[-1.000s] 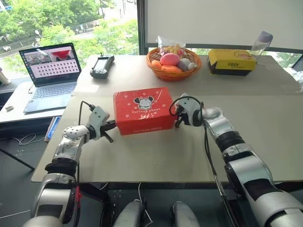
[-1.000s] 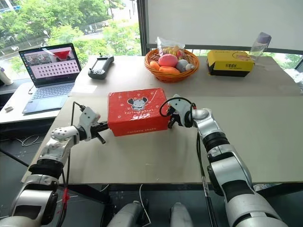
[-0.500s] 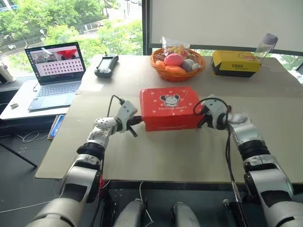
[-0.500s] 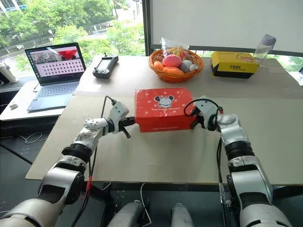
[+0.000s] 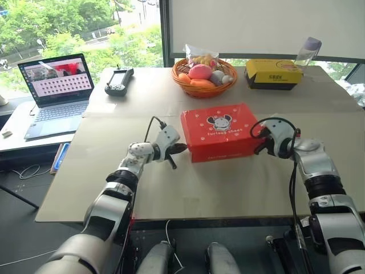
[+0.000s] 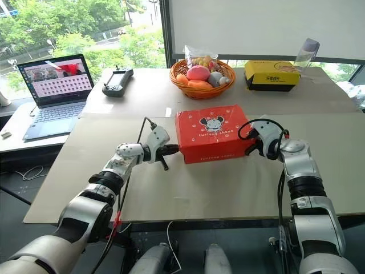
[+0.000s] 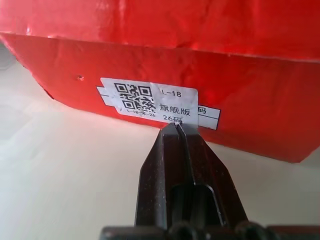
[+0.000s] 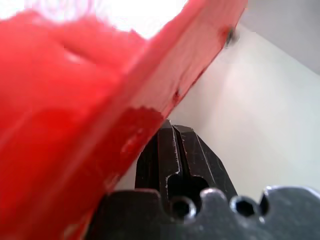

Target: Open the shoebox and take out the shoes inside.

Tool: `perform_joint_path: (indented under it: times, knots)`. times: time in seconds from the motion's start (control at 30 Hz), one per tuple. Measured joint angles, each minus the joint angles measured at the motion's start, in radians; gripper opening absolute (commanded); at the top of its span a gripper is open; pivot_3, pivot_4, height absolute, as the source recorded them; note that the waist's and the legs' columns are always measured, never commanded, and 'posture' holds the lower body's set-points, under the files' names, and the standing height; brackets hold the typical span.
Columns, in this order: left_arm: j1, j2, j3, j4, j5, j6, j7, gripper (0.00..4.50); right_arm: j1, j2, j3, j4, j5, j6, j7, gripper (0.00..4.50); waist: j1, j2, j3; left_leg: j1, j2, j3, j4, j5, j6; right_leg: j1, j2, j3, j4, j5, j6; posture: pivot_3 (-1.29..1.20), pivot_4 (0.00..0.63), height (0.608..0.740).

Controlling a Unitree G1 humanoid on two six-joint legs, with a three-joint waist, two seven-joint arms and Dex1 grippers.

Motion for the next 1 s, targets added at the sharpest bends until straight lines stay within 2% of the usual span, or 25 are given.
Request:
perform_joint_path:
  times: [0.33, 0.57, 0.63, 0.8, 0.9, 1.0]
  knots:
    - [-0.011, 0.011, 0.022, 0.035, 0.007, -0.025, 0.056, 0.02, 0.029, 0.007, 0.022, -0.041, -0.001, 0.027, 0.041, 0.00, 0.006, 0.000, 0.000, 0.000, 0.000, 0.000, 0.001, 0.000, 0.000, 0.001, 0.000, 0.000, 0.000, 0.000, 0.001, 0.00, 0.150, 0.732]
    - [-0.013, 0.023, 0.033, 0.010, 0.003, -0.029, 0.050, 0.02, 0.039, -0.001, 0.037, -0.038, -0.017, 0.029, 0.012, 0.00, 0.002, 0.000, 0.000, 0.000, 0.000, 0.000, 0.000, 0.000, 0.000, 0.000, 0.000, 0.000, 0.000, 0.000, 0.000, 0.00, 0.150, 0.732]
    - [0.052, 0.067, 0.049, -0.113, -0.035, -0.006, 0.001, 0.02, 0.049, -0.030, 0.037, -0.047, -0.030, 0.032, -0.005, 0.00, 0.001, 0.000, 0.000, 0.000, 0.000, 0.000, 0.000, 0.000, 0.000, -0.001, 0.000, 0.001, 0.000, 0.000, 0.000, 0.00, 0.150, 0.732]
    - [0.357, 0.244, 0.127, -0.563, -0.213, 0.171, -0.185, 0.02, 0.138, -0.173, -0.004, -0.167, -0.038, 0.077, 0.010, 0.00, -0.003, 0.002, 0.000, 0.000, 0.001, 0.001, -0.001, -0.001, 0.001, -0.003, 0.000, 0.003, 0.000, 0.000, -0.001, 0.00, 0.150, 0.732]
    - [0.521, 0.304, 0.178, -0.833, -0.376, 0.342, -0.256, 0.02, 0.198, -0.243, -0.044, -0.280, -0.018, 0.123, 0.042, 0.00, 0.003, 0.003, 0.001, 0.002, 0.002, 0.001, -0.001, -0.001, 0.001, -0.002, -0.001, 0.002, 0.000, 0.000, -0.001, 0.00, 0.150, 0.732]
    - [0.676, 0.385, 0.243, -1.090, -0.505, 0.485, -0.270, 0.02, 0.334, -0.319, -0.093, -0.490, 0.042, 0.234, 0.116, 0.00, 0.010, 0.003, 0.001, 0.003, 0.003, 0.000, -0.002, -0.002, 0.001, -0.002, -0.006, 0.001, -0.001, -0.004, 0.001, 0.00, 0.150, 0.732]
